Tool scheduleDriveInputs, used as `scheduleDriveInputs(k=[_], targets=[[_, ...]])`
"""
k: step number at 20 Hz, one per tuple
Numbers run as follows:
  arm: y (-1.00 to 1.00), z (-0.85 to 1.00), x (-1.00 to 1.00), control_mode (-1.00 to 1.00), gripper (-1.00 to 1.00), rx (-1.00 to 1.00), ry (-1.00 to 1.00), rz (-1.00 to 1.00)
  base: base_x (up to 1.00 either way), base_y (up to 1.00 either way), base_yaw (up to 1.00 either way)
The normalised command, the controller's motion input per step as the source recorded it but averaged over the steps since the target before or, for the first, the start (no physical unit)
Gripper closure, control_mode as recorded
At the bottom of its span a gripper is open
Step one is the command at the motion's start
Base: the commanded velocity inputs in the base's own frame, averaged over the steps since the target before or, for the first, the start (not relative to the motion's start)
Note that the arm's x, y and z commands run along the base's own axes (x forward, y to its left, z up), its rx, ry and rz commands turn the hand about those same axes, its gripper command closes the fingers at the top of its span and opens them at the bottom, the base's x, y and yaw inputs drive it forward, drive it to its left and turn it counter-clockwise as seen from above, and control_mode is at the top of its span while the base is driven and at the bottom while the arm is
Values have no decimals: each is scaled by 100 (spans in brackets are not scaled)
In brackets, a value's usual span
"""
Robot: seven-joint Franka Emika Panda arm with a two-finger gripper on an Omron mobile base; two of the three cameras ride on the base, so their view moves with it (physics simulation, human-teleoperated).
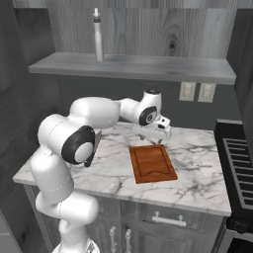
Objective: Move the cutting board and knife to the sink. Then move spray from the cabinet to the counter.
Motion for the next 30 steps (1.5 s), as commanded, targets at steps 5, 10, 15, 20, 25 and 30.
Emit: scheduleDriveInputs(k=[5,10,15,20,25,30], targets=[[0,-25,17,-100,-100,0,-3,0,0,0,0],[0,-20,30,-100,-100,0,0,0,0,0,0],[-3,-8,37,-100,-100,0,0,0,0,0,0],[-5,0,46,-100,-100,0,-4,0,0,0,0],[-14,0,37,-100,-100,0,-8,1,0,0,0],[-10,0,11,-100,-100,0,-2,1,0,0,0]])
